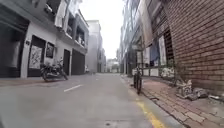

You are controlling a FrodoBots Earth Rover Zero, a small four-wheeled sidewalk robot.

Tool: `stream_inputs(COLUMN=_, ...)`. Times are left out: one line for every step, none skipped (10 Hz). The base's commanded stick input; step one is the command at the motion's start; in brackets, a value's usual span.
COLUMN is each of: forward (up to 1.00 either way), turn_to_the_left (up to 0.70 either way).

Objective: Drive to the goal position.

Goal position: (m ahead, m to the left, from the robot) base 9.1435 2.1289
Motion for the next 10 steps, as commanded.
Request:
stream_inputs(forward=0.46, turn_to_the_left=0.00)
stream_inputs(forward=0.46, turn_to_the_left=0.00)
stream_inputs(forward=0.46, turn_to_the_left=0.00)
stream_inputs(forward=0.46, turn_to_the_left=0.00)
stream_inputs(forward=0.46, turn_to_the_left=0.00)
stream_inputs(forward=0.46, turn_to_the_left=0.00)
stream_inputs(forward=0.46, turn_to_the_left=0.00)
stream_inputs(forward=0.46, turn_to_the_left=0.00)
stream_inputs(forward=0.46, turn_to_the_left=0.00)
stream_inputs(forward=0.46, turn_to_the_left=0.00)
